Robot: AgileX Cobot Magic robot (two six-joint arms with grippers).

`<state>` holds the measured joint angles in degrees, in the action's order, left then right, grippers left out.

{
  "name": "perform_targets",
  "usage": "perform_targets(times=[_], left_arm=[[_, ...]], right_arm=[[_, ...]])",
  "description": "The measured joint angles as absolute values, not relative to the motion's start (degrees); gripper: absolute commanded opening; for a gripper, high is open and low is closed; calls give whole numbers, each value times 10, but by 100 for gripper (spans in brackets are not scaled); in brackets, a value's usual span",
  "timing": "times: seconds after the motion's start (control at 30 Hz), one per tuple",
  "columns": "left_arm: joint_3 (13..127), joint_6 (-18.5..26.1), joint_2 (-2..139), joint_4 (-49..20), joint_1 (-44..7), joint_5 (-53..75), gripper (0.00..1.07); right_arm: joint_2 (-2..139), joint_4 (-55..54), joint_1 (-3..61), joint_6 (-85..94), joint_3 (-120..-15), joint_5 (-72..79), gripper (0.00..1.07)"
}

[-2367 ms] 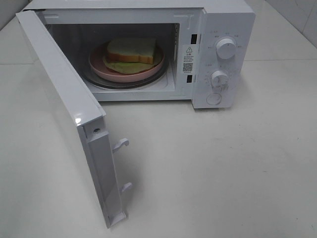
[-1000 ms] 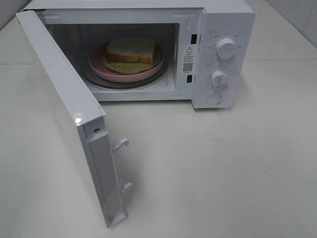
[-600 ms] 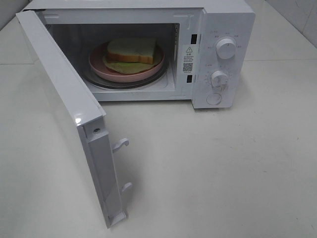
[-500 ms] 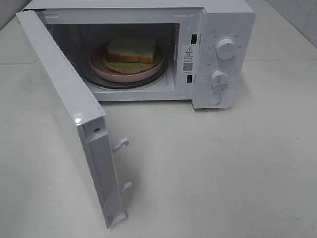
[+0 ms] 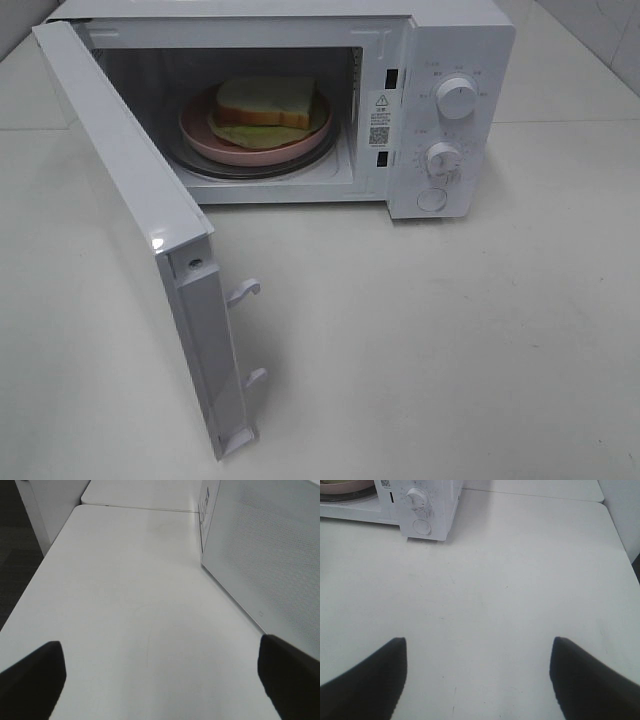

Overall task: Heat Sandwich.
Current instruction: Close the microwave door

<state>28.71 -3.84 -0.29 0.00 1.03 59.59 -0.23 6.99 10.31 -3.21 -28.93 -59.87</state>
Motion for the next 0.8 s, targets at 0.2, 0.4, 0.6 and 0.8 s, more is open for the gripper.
perform_targets(times=[0.2,0.4,0.6,0.8], left_arm=[[287,-38,-3,-7,10,596,98],[287,-38,-3,-7,10,596,98],[293,-40,-3,-13,10,594,98],[301,-40,37,-13,10,570,96]], right_arm=[[-2,70,103,-32,-289,-599,76],[-2,70,103,-32,-289,-599,76],[-2,70,103,-32,-289,-599,76],[-2,70,103,-32,-289,-599,76]])
